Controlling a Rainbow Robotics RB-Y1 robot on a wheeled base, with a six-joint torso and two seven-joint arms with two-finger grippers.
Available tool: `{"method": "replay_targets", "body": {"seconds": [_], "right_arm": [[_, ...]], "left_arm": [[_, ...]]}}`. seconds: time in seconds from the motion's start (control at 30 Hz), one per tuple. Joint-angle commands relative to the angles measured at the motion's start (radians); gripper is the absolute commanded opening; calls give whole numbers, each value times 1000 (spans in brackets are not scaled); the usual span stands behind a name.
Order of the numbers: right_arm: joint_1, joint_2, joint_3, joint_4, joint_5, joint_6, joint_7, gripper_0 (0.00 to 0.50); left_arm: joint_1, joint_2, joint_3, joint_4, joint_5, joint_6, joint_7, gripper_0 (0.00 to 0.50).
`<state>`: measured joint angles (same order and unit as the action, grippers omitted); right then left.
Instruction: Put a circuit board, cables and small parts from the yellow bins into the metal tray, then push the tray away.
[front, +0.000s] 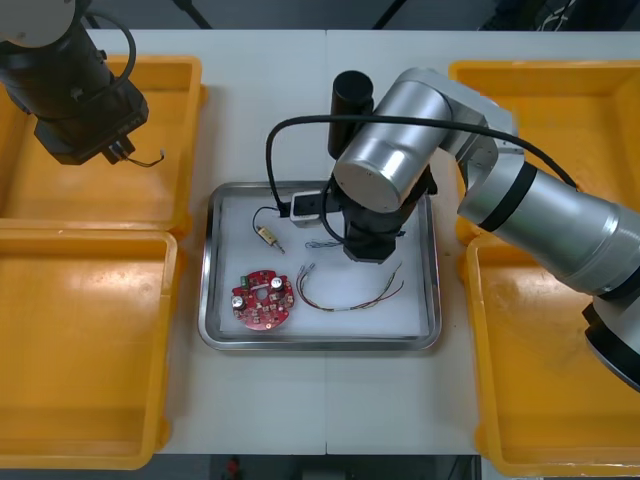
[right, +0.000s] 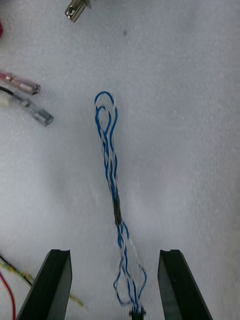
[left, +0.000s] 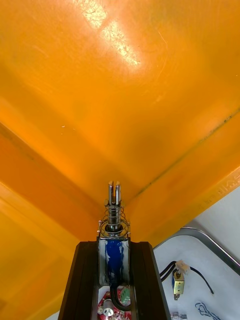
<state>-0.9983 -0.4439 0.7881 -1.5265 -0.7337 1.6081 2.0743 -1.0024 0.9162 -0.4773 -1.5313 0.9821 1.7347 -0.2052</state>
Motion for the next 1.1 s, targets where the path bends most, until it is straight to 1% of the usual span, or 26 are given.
{"method": "replay_targets", "body": {"seconds": [0.03, 0.1, 0.23, 0.33, 0.4, 0.5, 0.53, 0.6, 0.87, 0.9, 0.97, 1.03, 1.1], "right_arm": [[-3, 16, -138, -101, 3, 82, -48, 500], [-3, 10, -191, -136, -4, 128, -51, 500], [-3, -12, -268, -181, -29, 182, -60, 500], [-2, -38, -343, -195, -78, 225, -72, 500], [-2, -64, -402, -201, -124, 260, -118, 500], [-2, -98, -463, -205, -167, 300, -186, 500], [-2, -105, -474, -205, -173, 306, -198, 500], [0, -131, -515, -207, -194, 312, -261, 500], [43, -191, -658, -222, -204, 312, -462, 500], [53, -203, -673, -228, -204, 312, -497, 500], [70, -223, -695, -236, -202, 312, -545, 500], [102, -251, -724, -245, -201, 312, -603, 500], [129, -271, -745, -253, -201, 312, -642, 500]], "left_arm": [[-38, 43, 34, -21, 4, 8, -5, 0], [-38, 43, 34, -21, 4, 8, -5, 0], [-38, 43, 34, -21, 4, 8, -5, 0], [-38, 43, 34, -21, 4, 8, -5, 0], [-38, 43, 34, -21, 4, 8, -5, 0], [-38, 43, 34, -21, 4, 8, -5, 0], [-38, 43, 34, -21, 4, 8, -5, 0], [-38, 43, 34, -21, 4, 8, -5, 0], [-38, 43, 34, -21, 4, 8, -5, 0], [-5, 26, 14, -13, 1, 6, -3, 0], [-1, 20, 12, -13, -2, 6, -3, 0], [-15, 20, 6, -20, -34, 9, 0, 0], [-22, 18, 6, -20, -37, 8, 1, 0]]}}
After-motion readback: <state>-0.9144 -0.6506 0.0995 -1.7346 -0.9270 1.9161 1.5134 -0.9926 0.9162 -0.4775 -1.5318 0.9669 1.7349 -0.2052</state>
